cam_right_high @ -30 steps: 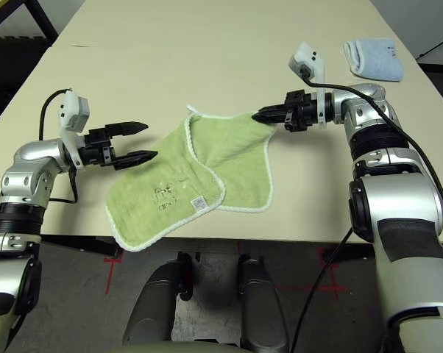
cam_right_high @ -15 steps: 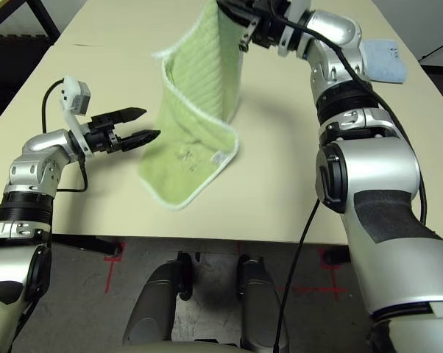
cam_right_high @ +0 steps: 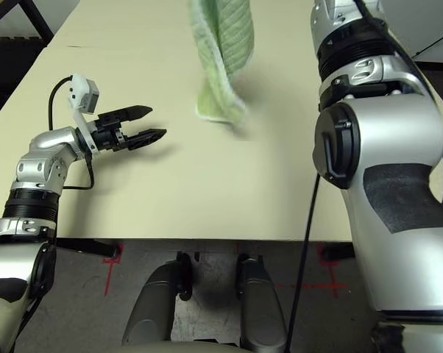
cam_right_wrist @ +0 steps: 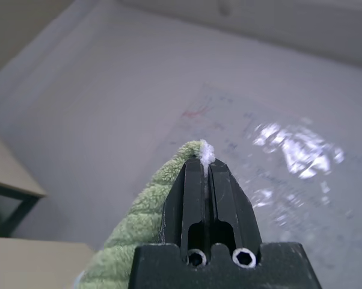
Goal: Fold the towel and set it aside.
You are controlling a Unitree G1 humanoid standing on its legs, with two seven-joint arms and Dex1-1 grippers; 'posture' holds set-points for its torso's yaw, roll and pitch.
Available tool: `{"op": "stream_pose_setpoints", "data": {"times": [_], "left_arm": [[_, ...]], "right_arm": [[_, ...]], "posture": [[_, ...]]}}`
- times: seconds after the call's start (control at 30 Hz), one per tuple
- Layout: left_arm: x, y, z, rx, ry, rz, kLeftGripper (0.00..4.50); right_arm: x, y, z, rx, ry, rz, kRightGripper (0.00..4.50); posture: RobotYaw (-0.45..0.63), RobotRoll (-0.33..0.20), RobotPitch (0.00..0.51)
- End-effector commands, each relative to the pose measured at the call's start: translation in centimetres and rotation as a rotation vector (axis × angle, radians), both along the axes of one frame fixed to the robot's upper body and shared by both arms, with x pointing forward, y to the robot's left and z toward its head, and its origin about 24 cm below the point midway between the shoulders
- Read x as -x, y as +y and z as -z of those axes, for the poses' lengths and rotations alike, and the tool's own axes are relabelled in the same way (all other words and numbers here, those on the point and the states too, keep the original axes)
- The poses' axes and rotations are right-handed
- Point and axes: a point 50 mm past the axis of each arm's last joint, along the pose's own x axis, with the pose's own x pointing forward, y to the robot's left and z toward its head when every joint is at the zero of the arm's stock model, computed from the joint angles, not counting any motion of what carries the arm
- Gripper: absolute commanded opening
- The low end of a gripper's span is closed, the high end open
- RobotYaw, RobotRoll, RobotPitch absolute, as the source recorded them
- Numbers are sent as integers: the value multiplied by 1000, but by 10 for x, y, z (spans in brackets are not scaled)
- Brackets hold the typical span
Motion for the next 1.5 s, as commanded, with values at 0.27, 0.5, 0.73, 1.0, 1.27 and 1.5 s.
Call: {"op": "stream_pose_setpoints", "data": {"times": [0.27, 0.5, 0.73, 1.0, 1.27, 1.5], "left_arm": [[-1, -8, -5, 30, -3, 21, 4500], [-4, -44, -57, 114, -97, 48, 4500], [3, -45, -51, 27, -95, 26, 4500], [-2, -33, -21, -23, -11, -55, 4500], [-15, -15, -4, 29, 81, -164, 4500], [-24, -9, 13, 26, 146, -217, 4500]], "right_arm": [[-10, 13, 20, 127, 93, -54, 29], [-27, 30, 57, 187, 264, -150, 29], [-28, 29, 60, 186, 279, -158, 29], [-24, 21, 49, 178, 247, -133, 29], [-17, 11, 34, 150, 193, -133, 29], [-13, 5, 27, 131, 170, -131, 29]], "posture": [[-17, 0, 199], [15, 0, 206], [29, 0, 204], [14, 0, 203], [14, 0, 203], [4, 0, 200]]}}
